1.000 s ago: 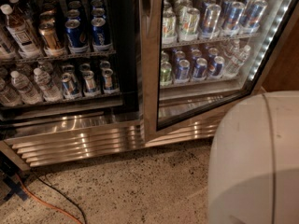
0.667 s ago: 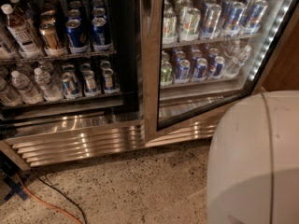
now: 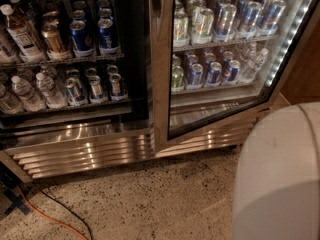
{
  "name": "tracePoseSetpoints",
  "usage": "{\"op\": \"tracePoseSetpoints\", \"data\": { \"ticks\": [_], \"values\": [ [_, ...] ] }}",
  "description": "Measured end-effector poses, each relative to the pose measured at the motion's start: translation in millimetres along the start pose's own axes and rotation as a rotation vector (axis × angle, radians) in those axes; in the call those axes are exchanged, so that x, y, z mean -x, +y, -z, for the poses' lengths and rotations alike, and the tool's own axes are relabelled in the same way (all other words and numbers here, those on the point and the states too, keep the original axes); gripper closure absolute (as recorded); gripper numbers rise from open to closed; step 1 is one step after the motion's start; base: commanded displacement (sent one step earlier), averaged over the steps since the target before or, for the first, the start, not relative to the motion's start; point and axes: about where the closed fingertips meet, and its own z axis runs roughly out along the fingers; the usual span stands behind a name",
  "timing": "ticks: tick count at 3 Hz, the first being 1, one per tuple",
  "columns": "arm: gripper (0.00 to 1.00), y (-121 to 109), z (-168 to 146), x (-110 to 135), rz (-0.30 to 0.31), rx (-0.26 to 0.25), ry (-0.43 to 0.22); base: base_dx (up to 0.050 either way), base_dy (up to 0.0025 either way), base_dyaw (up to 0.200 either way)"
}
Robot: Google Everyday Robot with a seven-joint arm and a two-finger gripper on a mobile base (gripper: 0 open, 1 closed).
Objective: Open right fridge door
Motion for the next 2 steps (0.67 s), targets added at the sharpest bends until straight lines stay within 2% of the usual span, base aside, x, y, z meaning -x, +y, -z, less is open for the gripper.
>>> {"op": "tracePoseSetpoints", "data": {
  "ticks": [1,2],
  "values": [
    [0.0,57.5,18.4,-5.9,-0.094,0.326,-0.035,0.0,0.0,0.0],
    [0.0,130.1,48.1,-27.2,-0.071,0.601,-0.015,0.0,0.0,0.0]
  ]
}}
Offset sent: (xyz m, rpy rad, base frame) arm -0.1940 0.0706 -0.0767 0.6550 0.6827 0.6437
